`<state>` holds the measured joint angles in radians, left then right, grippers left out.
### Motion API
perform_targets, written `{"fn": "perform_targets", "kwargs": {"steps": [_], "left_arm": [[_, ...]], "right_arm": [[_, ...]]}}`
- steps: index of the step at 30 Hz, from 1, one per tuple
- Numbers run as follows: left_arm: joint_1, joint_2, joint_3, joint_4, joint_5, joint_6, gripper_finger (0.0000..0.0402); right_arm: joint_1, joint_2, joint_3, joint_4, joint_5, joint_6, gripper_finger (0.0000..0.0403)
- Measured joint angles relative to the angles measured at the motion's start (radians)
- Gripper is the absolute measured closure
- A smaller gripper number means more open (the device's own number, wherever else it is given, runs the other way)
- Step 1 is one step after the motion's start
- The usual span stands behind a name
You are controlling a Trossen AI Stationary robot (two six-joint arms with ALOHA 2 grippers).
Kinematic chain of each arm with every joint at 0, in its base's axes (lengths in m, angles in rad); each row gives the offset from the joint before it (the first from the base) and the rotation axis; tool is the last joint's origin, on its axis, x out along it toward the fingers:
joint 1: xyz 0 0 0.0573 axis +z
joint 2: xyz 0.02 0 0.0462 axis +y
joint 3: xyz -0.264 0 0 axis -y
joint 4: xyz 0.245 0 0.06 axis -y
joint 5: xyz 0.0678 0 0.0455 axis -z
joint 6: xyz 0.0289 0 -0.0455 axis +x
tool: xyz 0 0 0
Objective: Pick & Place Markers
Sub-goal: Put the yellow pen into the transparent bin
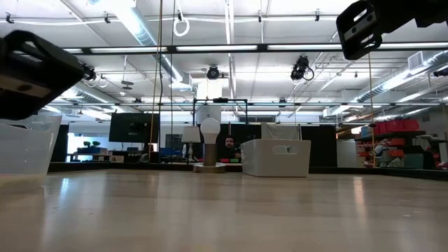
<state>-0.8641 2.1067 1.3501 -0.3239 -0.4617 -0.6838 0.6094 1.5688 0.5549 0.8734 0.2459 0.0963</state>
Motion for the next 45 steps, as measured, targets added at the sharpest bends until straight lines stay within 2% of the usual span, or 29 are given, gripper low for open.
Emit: {"fn": "perform_targets", "kwargs": {"steps": [9, 13, 15, 19, 24, 28, 32, 35, 39, 45], "left_arm": [[0.045, -0.06, 0.037, 0.011, -0.178, -0.122, 0.0364], [0.074, -0.106, 0.118, -0.081, -0.203, -0.128, 0.0365], [0.085, -0.126, 0.181, -0.191, -0.207, -0.179, 0.0366], [0.089, -0.151, 0.342, -0.546, -0.169, -0.381, 0.0373], [0.05, -0.153, 0.511, -0.97, -0.022, -0.723, 0.0399], [-0.01, -0.153, 0.548, -1.128, 0.01, -0.903, 0.0392], [-0.057, -0.152, 0.533, -1.131, -0.021, -0.978, 0.0393], [-0.068, -0.152, 0.503, -1.074, -0.085, -0.988, 0.0397], [-0.053, -0.152, 0.47, -0.993, -0.169, -0.912, 0.0391], [0.004, -0.152, 0.458, -0.973, -0.181, -0.797, 0.0356]], "right_arm": [[0.0, 0.0, 0.0, 0.009, 0.0, 0.0, 0.0399], [0.001, 0.0, 0.0, 0.016, 0.0, 0.0, 0.0399], [0.002, 0.0, 0.0, 0.016, 0.0, 0.0, 0.0399], [0.004, 0.0, 0.0, 0.014, 0.0, 0.0, 0.0399], [0.006, 0.0, 0.0, 0.01, 0.0, 0.0, 0.0399], [0.01, 0.0, 0.0, 0.003, -0.001, -0.004, 0.0399], [0.01, 0.0, 0.0, 0.0, -0.001, -0.006, 0.0399], [0.01, 0.0, 0.0, -0.001, -0.001, -0.007, 0.0399], [0.01, 0.0, 0.0, -0.001, -0.001, -0.007, 0.0399], [0.01, 0.0, 0.0, -0.001, -0.001, -0.006, 0.0399]]}}
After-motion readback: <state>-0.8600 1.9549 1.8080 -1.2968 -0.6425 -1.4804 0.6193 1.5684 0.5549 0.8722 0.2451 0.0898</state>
